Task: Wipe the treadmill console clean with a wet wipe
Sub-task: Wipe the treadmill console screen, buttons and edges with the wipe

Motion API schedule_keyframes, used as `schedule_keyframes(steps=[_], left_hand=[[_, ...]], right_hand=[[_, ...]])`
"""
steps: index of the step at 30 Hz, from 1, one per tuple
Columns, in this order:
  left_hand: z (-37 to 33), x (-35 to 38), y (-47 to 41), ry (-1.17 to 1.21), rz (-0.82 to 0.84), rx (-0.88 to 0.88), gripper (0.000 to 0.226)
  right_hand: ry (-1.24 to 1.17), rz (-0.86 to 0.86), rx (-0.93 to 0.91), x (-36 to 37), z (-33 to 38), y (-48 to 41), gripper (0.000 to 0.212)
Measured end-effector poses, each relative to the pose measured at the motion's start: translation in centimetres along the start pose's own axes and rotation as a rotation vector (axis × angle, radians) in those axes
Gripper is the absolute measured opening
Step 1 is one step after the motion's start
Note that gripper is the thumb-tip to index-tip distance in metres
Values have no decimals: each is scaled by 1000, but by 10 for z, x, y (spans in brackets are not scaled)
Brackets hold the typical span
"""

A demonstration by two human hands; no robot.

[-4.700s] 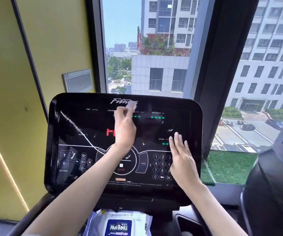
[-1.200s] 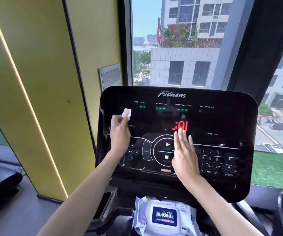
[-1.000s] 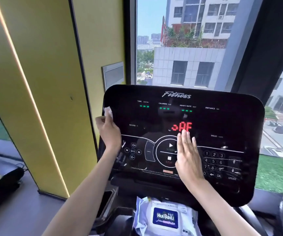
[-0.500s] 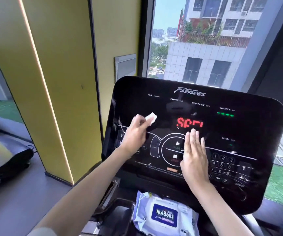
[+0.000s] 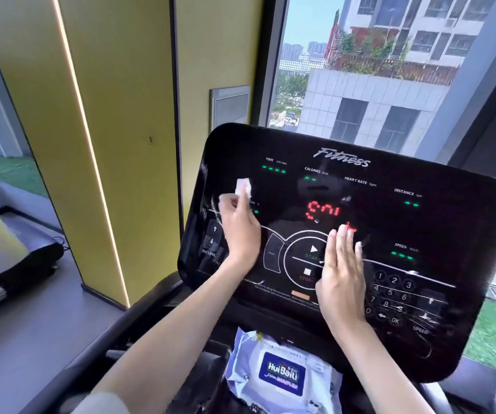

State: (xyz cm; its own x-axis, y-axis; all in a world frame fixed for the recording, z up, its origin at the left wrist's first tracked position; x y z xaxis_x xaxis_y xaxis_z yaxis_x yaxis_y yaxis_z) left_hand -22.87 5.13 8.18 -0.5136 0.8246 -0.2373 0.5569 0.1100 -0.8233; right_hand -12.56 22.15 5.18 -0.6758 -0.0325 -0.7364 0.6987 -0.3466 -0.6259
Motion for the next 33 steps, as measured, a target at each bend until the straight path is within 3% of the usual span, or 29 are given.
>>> schedule_keyframes(steps=[3,5,6,8,9,10,13,14,15,19,21,24,25,26,29,30,31,33], left_hand=[[-31,24,18,-47,324,536,59],[-17,20,11,-50,380,661,66],[-7,14,2,-41,311,576,64],[9,2,-8,-38,113,218,60],[5,1,-6,-48,68,119,58],[-6,4,-2,-68,76,149,56],[-42,28,30,-40,435,735,64],[-41,27,32,-30,512,889,69],[-34,25,25,-37,521,923,74],[-10,11,-10,-61,203,375,68],[-24,18,2,-77,271,461,66],[-42,27,32,-24,598,957,56],[-39,25,26,-20,592,981,56],[-33,23,13,-14,522,884,56],[-17,15,-20,34,154,339,51],[-22,16,-18,23,124,306,52],[-32,22,-13,11,182,385,56],[-56,36,12,21,458,742,69]], right_hand=[[6,-22,-23,-1,0,0,70],[4,-15,-26,-1,0,0,72],[4,-10,-24,-2,0,0,74],[12,-2,-16,-2,1,0,75],[17,1,-13,-2,2,0,74],[19,3,-11,-2,2,0,75],[22,10,-18,-1,0,-2,77],[22,15,-19,-1,0,-2,77],[19,16,-21,-2,0,-2,77],[13,8,-15,-1,1,-1,78],[11,4,-14,-1,1,-1,76],[13,-4,-21,-2,0,-2,74],[14,-6,-23,-2,0,-2,74],[16,-9,-23,-2,0,-2,74],[28,-18,-21,-2,1,-1,74],[28,-21,-20,-2,1,-1,74],[25,-23,-22,-2,1,-1,75],[20,-23,-30,-2,1,-1,75]])
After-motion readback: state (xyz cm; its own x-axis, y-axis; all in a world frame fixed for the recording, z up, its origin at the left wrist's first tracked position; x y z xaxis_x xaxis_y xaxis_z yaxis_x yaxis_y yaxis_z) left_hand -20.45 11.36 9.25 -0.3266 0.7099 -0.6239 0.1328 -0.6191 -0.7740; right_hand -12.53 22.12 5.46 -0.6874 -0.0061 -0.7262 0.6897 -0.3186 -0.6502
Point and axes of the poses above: each hand's wrist, its own y-axis away from the middle knuckle, its own x-axis out of the palm, z = x × y, the point moved 5 cm from there along -y, towards the middle knuckle, and after that the axes turned 14 degrees about x, right-handed, at the moved point
